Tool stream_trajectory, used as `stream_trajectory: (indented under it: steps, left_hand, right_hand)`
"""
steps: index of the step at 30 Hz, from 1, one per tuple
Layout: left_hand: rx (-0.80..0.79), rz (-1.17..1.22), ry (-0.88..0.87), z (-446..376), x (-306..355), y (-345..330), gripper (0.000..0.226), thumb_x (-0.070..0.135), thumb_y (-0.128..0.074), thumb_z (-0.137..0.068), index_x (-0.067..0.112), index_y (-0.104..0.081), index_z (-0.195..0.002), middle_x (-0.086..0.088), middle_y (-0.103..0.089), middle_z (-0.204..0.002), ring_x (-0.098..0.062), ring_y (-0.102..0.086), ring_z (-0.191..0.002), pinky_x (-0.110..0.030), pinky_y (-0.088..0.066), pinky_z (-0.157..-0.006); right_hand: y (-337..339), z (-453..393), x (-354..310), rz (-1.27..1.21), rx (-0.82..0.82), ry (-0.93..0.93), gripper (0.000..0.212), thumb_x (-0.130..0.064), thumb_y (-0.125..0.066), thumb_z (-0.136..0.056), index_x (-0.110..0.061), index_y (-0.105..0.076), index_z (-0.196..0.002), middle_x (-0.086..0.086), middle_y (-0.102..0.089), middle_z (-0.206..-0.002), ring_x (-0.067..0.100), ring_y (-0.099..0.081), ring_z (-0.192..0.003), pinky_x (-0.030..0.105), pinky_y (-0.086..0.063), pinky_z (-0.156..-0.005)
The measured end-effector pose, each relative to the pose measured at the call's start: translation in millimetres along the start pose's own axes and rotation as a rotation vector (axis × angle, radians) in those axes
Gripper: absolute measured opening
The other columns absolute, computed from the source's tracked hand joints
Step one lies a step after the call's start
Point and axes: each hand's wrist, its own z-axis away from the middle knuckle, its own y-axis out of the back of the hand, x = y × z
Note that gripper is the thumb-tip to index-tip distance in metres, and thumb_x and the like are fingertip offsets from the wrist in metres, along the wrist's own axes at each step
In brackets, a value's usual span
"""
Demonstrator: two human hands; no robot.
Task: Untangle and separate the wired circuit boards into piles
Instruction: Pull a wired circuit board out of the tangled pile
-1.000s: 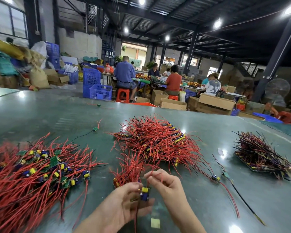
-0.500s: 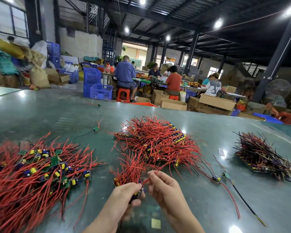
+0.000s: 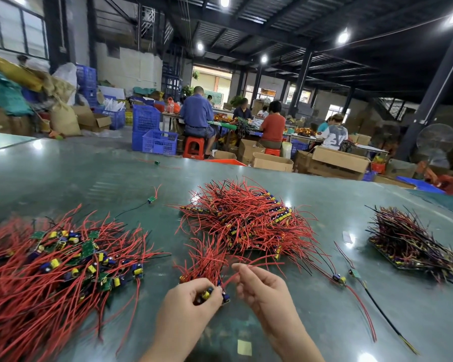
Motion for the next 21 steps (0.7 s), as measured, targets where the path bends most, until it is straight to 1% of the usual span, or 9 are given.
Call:
stream_trajectory:
  steps: [2, 5, 7, 9, 12, 14, 17, 19, 21]
  left_hand:
    - [0.075, -0.268, -0.053, 3.5, 1.0, -0.3, 0.020, 0.040, -0.062, -0.078, 0.038, -0.055, -0.060, 0.011, -0.047, -0.047, -0.008, -0.040, -0.046, -0.019, -0.026, -0.046]
    - [0.041, -0.342, -0.052, 4.8, 3.4, -2.5, 0.019, 0.044, -0.060, -0.078, 0.035, -0.054, -0.062, 0.011, -0.048, -0.049, -0.009, -0.040, -0.047, -0.017, -0.026, -0.046]
    - [-0.064, -0.082, 0.011, 1.4, 3.7, -2.7, 0.026, 0.032, -0.062, -0.083, 0.025, -0.060, -0.058, 0.005, -0.045, -0.044, -0.006, -0.038, -0.043, -0.016, -0.028, -0.046]
    - [-0.212, 0.215, 0.147, -2.3, 5.0, -2.6, 0.036, 0.016, -0.060, -0.088, 0.016, -0.063, -0.052, 0.003, -0.046, -0.040, -0.006, -0.037, -0.037, -0.013, -0.030, -0.044]
    - [-0.256, 0.347, 0.192, -3.2, 4.6, -4.7, 0.025, 0.009, -0.058, -0.089, 0.013, -0.066, -0.066, -0.003, -0.053, -0.042, -0.006, -0.036, -0.035, -0.012, -0.029, -0.040]
    - [-0.153, 0.209, 0.110, 0.3, 1.2, -6.1, 0.020, 0.014, -0.062, -0.086, 0.020, -0.065, -0.066, 0.001, -0.057, -0.046, -0.004, -0.039, -0.039, -0.015, -0.031, -0.044]
    - [0.030, -0.153, -0.041, 7.7, -0.6, -7.2, 0.013, 0.031, -0.064, -0.079, 0.033, -0.057, -0.069, 0.009, -0.055, -0.050, -0.006, -0.045, -0.050, -0.023, -0.039, -0.055]
    - [0.098, -0.374, -0.075, 11.5, 1.2, -7.9, 0.010, 0.044, -0.056, -0.080, 0.037, -0.051, -0.075, 0.007, -0.051, -0.053, -0.009, -0.053, -0.061, -0.023, -0.039, -0.058]
    - [0.148, -0.580, -0.113, 11.9, 5.4, -10.3, 0.015, 0.052, -0.047, -0.083, 0.037, -0.049, -0.087, 0.009, -0.056, -0.065, -0.010, -0.061, -0.074, -0.022, -0.039, -0.060]
  right_hand:
    - [-1.3, 0.7, 2.4, 0.059, 0.051, 0.014, 0.017, -0.005, -0.061, -0.085, -0.006, -0.077, -0.077, 0.004, -0.061, -0.062, 0.007, -0.053, -0.051, 0.015, -0.047, -0.053]
    - [-2.4, 1.5, 2.0, 0.016, 0.061, -0.016, 0.026, 0.002, -0.055, -0.088, -0.003, -0.074, -0.072, 0.003, -0.062, -0.060, 0.005, -0.054, -0.048, 0.014, -0.048, -0.051]
    - [-2.6, 1.6, 0.6, -0.070, 0.049, -0.045, 0.025, 0.006, -0.050, -0.089, 0.000, -0.070, -0.076, 0.005, -0.061, -0.059, 0.005, -0.053, -0.047, 0.014, -0.048, -0.050]
    - [-2.4, 2.1, -0.6, -0.110, 0.032, -0.042, 0.023, 0.006, -0.048, -0.090, 0.001, -0.067, -0.078, 0.006, -0.060, -0.061, 0.006, -0.053, -0.048, 0.013, -0.049, -0.051]
    - [-3.2, 2.2, -0.9, -0.059, 0.026, 0.000, 0.022, 0.005, -0.047, -0.091, 0.000, -0.067, -0.082, 0.004, -0.061, -0.062, 0.005, -0.053, -0.049, 0.012, -0.047, -0.052]
    - [-4.5, 1.7, 0.8, 0.035, 0.052, 0.038, 0.019, 0.004, -0.050, -0.091, -0.001, -0.067, -0.092, 0.004, -0.062, -0.063, 0.005, -0.050, -0.048, 0.013, -0.044, -0.050]
    - [-6.1, 1.0, 4.0, 0.119, 0.094, 0.054, 0.021, 0.005, -0.053, -0.089, -0.003, -0.066, -0.103, 0.006, -0.064, -0.067, 0.005, -0.047, -0.048, 0.014, -0.042, -0.049]
    - [-5.7, 0.8, 4.2, 0.101, 0.122, 0.043, 0.021, 0.005, -0.052, -0.089, -0.005, -0.065, -0.103, 0.005, -0.066, -0.068, 0.005, -0.047, -0.047, 0.014, -0.043, -0.049]
    - [-3.3, 0.0, 2.3, 0.093, 0.160, 0.036, 0.019, 0.001, -0.051, -0.091, -0.007, -0.066, -0.100, 0.003, -0.067, -0.068, 0.004, -0.048, -0.048, 0.014, -0.044, -0.050]
